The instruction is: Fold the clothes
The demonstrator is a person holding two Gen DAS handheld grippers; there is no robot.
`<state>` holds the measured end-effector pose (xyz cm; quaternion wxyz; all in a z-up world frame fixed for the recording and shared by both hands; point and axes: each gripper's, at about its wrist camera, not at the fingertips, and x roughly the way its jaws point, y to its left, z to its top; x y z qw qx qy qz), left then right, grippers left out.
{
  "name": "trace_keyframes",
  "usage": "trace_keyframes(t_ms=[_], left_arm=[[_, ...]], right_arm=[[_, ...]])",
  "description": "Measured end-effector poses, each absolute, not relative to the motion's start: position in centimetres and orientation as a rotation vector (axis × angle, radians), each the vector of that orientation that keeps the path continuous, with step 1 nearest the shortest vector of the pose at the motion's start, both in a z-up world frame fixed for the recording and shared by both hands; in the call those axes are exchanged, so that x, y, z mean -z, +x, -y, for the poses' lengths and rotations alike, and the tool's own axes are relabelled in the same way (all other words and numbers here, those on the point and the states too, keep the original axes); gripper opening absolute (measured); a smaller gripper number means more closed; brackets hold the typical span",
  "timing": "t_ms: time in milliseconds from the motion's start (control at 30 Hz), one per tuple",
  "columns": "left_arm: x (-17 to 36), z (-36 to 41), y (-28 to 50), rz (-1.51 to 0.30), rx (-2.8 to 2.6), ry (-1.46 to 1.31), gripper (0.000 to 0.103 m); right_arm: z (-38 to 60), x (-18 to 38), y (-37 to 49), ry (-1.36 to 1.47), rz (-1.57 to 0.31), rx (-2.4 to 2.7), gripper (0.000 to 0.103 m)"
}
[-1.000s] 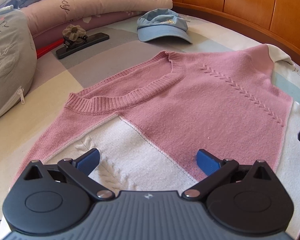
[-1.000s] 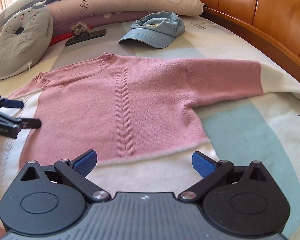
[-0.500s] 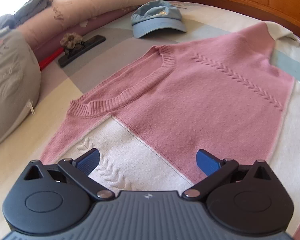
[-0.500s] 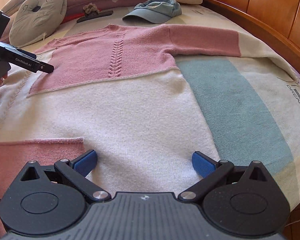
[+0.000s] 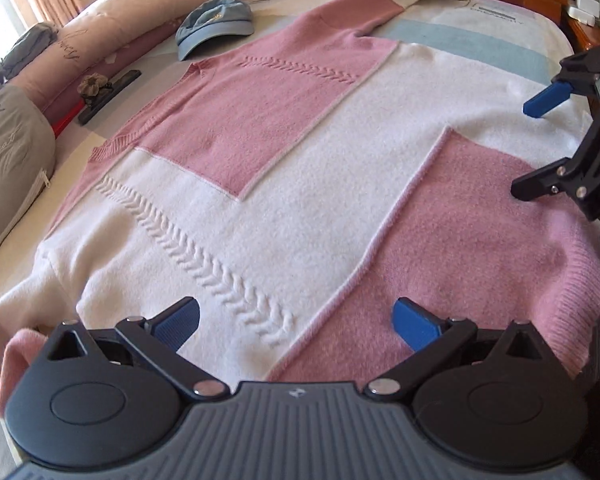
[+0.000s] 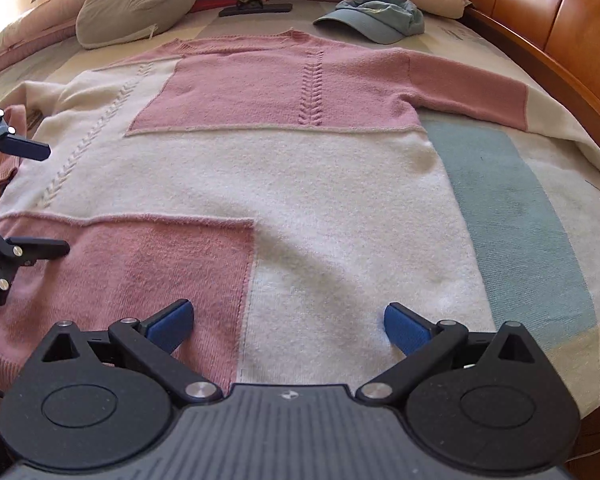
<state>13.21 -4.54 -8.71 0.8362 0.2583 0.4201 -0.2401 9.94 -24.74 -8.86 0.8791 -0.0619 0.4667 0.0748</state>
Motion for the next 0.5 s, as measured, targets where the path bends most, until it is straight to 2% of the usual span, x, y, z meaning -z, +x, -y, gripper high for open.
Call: trace_keyframes(t_ms=[233,400,500], left_arm=[[8.3,2.6,8.6,-0.955,0.443,0.537,0.102],[8.2,1.0,6.1,-1.009,0.374,0.504,0.102],[7.7,0.1,4.9,-1.014,0.331,0.508,0.102]], right_arm=[[23.8,7.2,6.5,-0.13,-0.928,-0.238,0.103],[22.5,8.4,4.9,-0.231,-0.942,-0.227,0.103],[22.9,8.4,4.5,-0.186,-0.942,-0.238,0.103]])
